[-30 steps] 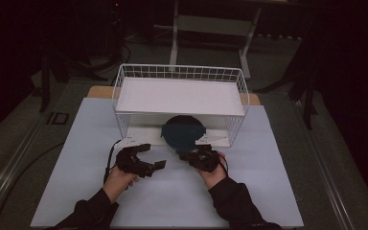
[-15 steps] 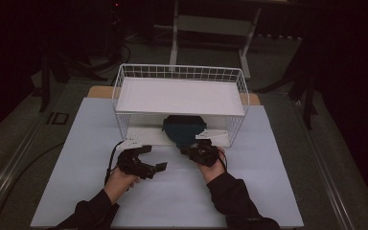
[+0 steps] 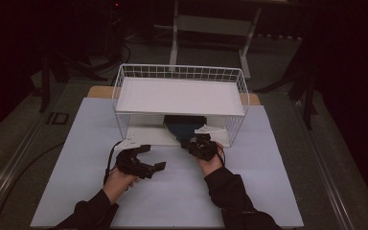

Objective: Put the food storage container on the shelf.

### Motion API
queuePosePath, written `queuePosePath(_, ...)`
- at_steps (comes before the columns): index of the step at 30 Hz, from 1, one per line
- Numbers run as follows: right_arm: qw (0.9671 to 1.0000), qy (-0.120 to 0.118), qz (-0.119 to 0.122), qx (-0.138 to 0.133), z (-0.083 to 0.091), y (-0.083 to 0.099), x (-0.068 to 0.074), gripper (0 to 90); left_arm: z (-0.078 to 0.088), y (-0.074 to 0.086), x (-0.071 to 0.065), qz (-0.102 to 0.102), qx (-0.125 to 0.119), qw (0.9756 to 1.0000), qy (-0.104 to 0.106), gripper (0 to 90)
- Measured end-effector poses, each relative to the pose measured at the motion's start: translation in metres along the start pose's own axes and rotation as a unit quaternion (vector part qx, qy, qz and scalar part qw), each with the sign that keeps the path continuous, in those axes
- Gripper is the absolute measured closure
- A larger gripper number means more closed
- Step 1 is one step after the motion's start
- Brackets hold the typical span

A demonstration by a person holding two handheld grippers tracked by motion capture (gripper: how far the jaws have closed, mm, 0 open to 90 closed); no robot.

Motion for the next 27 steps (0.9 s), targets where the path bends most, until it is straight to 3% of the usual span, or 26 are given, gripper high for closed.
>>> queuePosePath(4,1.0000,0.001,-0.006,0.003,-0.003,-0.001,-0.005,89.9,0.000,0.000,-0.001,0.001,-0.001,1.0000,0.002,0.5)
queuePosePath(6,0.9999,0.014,0.003,0.007,-0.005,0.001,-0.007,89.9,0.000,0.001,-0.001,0.001,0.000,1.0000,0.004,0.4)
queuePosePath(9,0.9999,0.004,-0.015,0.003,-0.005,0.001,-0.009,89.9,0.001,0.002,-0.001,0.000,0.002,1.0000,0.003,0.5)
queuePosePath(18,0.9998,0.012,-0.018,0.001,-0.002,0.002,-0.011,89.9,0.000,0.001,-0.004,-0.002,0.001,1.0000,0.006,0.4)
queuePosePath(20,0.9999,0.003,-0.016,-0.003,-0.002,0.001,-0.008,89.3,0.000,0.001,-0.005,-0.004,0.001,1.0000,0.006,0.4)
queuePosePath(24,0.9997,-0.009,-0.004,-0.022,0.004,-0.004,0.003,77.3,0.000,-0.001,-0.007,-0.007,-0.003,0.9999,0.011,0.5)
queuePosePath(27,0.9992,-0.013,0.003,-0.036,0.010,-0.008,0.010,60.7,0.002,-0.004,-0.010,-0.014,-0.008,0.9998,0.015,0.5)
Point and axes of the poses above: each handheld gripper's, and its own axes: z roughly backward along the jaws, y roughly out of its underside, x roughly to its left, the point moved 9 cm from there along -z, roughly forward along the jaws, and after that the axes turned 3 degrees about -x, right-handed, at the moved point
